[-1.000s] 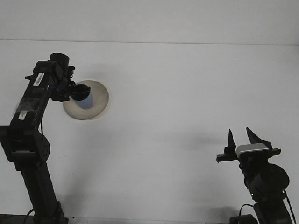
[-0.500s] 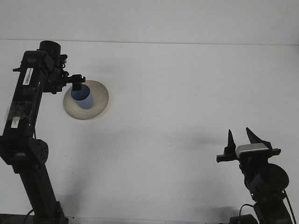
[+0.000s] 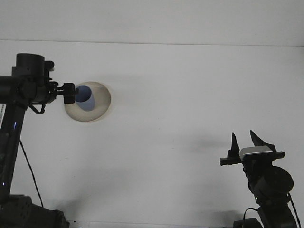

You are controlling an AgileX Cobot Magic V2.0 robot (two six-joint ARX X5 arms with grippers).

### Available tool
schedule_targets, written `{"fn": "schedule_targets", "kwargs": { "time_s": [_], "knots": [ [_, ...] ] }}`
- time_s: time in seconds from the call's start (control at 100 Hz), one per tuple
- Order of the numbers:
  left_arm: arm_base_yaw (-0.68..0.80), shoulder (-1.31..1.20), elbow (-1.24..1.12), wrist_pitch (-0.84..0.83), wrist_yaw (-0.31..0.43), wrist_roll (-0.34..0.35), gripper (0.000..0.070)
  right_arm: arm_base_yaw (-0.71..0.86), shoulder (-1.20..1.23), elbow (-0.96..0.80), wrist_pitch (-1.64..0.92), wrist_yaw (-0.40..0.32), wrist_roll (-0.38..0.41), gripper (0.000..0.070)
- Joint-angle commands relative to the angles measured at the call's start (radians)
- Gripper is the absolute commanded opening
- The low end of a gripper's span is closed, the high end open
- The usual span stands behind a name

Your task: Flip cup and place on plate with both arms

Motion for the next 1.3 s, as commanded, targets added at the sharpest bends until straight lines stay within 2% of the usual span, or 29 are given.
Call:
{"fn": "schedule_targets", "kwargs": {
  "time_s": [0.0,0.2,0.42,0.62,1.01,1.08,1.11,1.16,1.22,1.26,1.29],
  "knots": [
    [-0.01,-0.092,-0.116,0.064,-0.003,-0.017,0.0463,0.001,0.004,0.004,0.008,0.003,-0.001,0.0377],
    [-0.023,-0.404,-0.493,0.301,-0.003,-0.045,0.0463,0.001,0.004,0.004,0.008,0.003,-0.001,0.0377],
    [-0.023,-0.714,-0.839,0.566,-0.003,-0.044,0.0464,0.001,0.004,0.004,0.007,0.003,-0.001,0.0377],
    [-0.027,-0.984,-1.131,0.814,-0.003,0.011,0.0464,0.001,0.004,0.004,0.007,0.003,0.0,0.0377],
    [-0.027,-1.128,-1.194,0.863,-0.003,0.011,0.0463,0.001,0.004,0.004,0.008,0.003,0.0,0.0377],
    [-0.027,-1.134,-1.194,0.864,-0.003,0.011,0.0454,0.001,0.004,0.004,0.008,0.003,0.0,0.034],
    [-0.027,-1.134,-1.194,0.864,-0.003,0.011,0.0435,0.001,0.004,0.004,0.008,0.003,0.0,0.029],
    [-0.027,-1.134,-1.194,0.863,-0.003,0.011,0.0358,0.001,0.004,0.004,0.008,0.003,0.0,0.0167],
    [-0.027,-1.134,-1.194,0.855,-0.003,0.011,0.0177,0.001,0.004,0.004,0.008,0.003,0.0,0.0008],
    [-0.027,-1.134,-1.194,0.845,-0.003,0.011,0.0009,0.001,0.004,0.004,0.009,0.003,0.0,0.0],
    [-0.027,-1.134,-1.194,0.84,-0.003,0.01,0.0004,0.001,0.004,0.004,0.009,0.003,0.0,0.0]
  ]
}}
